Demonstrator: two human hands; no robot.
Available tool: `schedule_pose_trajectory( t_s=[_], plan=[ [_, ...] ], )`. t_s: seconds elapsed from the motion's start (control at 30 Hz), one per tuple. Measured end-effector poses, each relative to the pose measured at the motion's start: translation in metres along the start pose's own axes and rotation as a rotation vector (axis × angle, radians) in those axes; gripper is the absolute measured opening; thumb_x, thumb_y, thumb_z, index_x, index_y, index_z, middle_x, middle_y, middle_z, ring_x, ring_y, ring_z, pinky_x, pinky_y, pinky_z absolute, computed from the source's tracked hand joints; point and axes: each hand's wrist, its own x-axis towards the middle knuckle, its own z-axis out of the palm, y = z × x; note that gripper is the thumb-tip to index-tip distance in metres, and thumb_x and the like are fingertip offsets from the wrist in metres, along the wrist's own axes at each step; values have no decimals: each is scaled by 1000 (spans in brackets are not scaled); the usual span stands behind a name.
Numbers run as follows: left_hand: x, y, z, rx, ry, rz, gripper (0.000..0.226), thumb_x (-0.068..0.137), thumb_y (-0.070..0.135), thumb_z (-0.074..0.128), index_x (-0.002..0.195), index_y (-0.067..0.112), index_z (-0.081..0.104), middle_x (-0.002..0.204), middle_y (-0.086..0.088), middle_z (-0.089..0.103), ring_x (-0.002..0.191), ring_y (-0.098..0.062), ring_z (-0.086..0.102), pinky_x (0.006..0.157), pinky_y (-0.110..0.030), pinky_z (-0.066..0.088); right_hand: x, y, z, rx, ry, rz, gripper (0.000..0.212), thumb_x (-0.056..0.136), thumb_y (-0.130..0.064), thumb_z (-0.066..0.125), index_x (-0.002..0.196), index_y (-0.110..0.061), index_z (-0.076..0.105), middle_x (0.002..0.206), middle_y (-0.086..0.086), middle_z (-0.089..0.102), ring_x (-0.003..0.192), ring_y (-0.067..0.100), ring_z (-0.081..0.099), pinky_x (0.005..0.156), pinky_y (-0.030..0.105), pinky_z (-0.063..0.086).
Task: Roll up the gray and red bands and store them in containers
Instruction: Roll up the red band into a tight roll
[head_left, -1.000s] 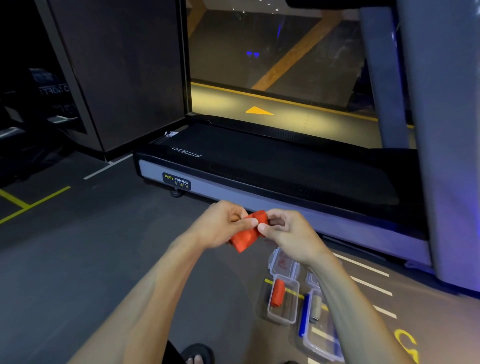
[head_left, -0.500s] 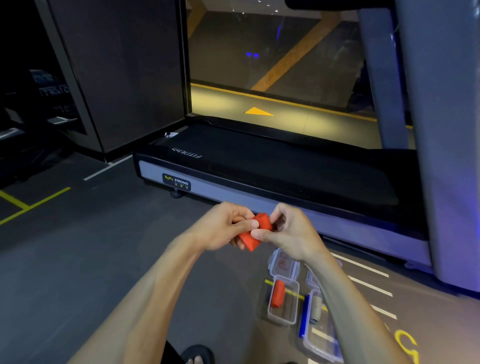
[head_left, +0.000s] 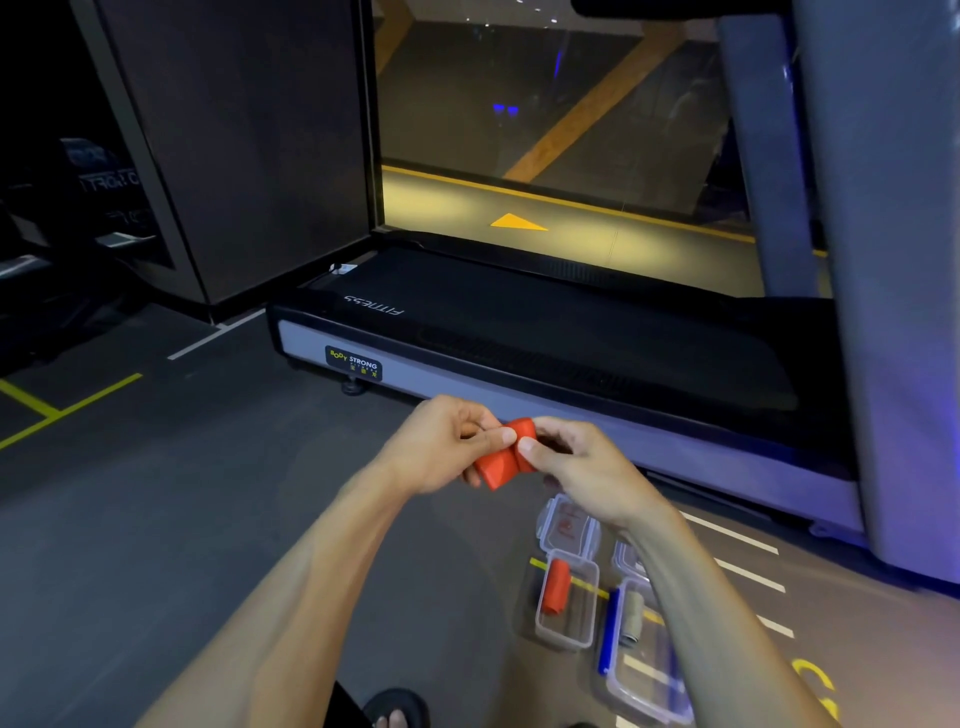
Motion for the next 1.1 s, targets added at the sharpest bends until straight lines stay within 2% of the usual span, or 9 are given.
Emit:
schedule_pose_trajectory(
  t_s=[0.13, 0.3, 0.47, 0.57, 0.67, 0.8, 0.9, 1.0, 1.1],
  plan=[
    [-1, 4, 1, -67, -46, -12, 18, 99, 19, 65, 91, 4, 70, 71, -7, 74, 60, -19, 66, 59, -26, 54, -1, 1, -1, 52, 41, -21, 10, 98, -18, 67, 106, -16, 73, 102, 0, 77, 91, 4, 70, 80, 12, 51],
    [-3, 10, 2, -103, -111, -43, 27, 105, 11, 47, 89, 9, 69, 74, -6, 74, 59, -17, 67, 58, -26, 51, 0, 5, -1, 5, 88, -25, 15, 87, -12, 80, 98, -8, 70, 92, 10, 72, 73, 3, 59, 72, 16, 49],
    [-5, 15, 4, -116, -134, -31, 44, 96, 48, 57, 89, 7, 71, 80, -11, 78, 62, -15, 67, 63, -25, 52, 2, 3, 0, -16, 80, -42, 30, 77, -8, 88, 91, -3, 62, 78, 3, 65, 66, 6, 55, 66, 22, 48],
    [-6, 15, 6, -111, -133, -9, 27, 97, 34, 65, 87, 9, 70, 78, -10, 77, 60, -10, 65, 61, -21, 52, 2, 3, 1, -19, 92, -38, 34, 71, -11, 92, 89, -5, 64, 73, -2, 62, 63, 3, 52, 63, 18, 45],
    [-2, 10, 6, -124, -102, 0, 28, 101, 26, 62, 96, 0, 69, 81, -14, 77, 64, -16, 66, 61, -23, 53, 2, 4, 1, 25, 102, -34, 33, 75, -19, 91, 97, -10, 68, 82, 7, 68, 71, 7, 58, 70, 24, 50],
    [1, 5, 3, -206, -67, 13, 19, 103, 15, 56, 103, 1, 67, 80, -7, 76, 66, -14, 68, 61, -25, 55, -1, 2, 0, 141, 70, 53, 21, 96, -31, 70, 109, -15, 70, 94, 1, 73, 81, 1, 66, 76, 26, 56],
    [3, 3, 3, -290, -48, 8, 19, 104, 10, 54, 112, -4, 63, 85, -10, 74, 72, -16, 69, 68, -29, 59, -1, 2, 1, 202, 69, 130, 29, 103, -36, 58, 107, -10, 71, 92, 1, 75, 84, 9, 71, 78, 34, 60],
    [3, 2, 4, -351, -41, 7, 19, 103, 4, 52, 120, -3, 59, 89, -13, 72, 79, -19, 71, 77, -35, 61, 1, 0, 5, 312, 132, 170, 29, 103, -32, 59, 103, -5, 70, 86, 7, 75, 75, 14, 70, 69, 28, 59],
    [2, 2, 5, -371, -52, 9, 20, 103, -3, 49, 119, 5, 57, 95, -15, 69, 83, -20, 69, 81, -31, 60, 2, -1, 7, 401, 186, 162, 10, 99, -20, 66, 101, -10, 69, 85, 10, 75, 72, 15, 70, 67, 27, 60]
  ],
)
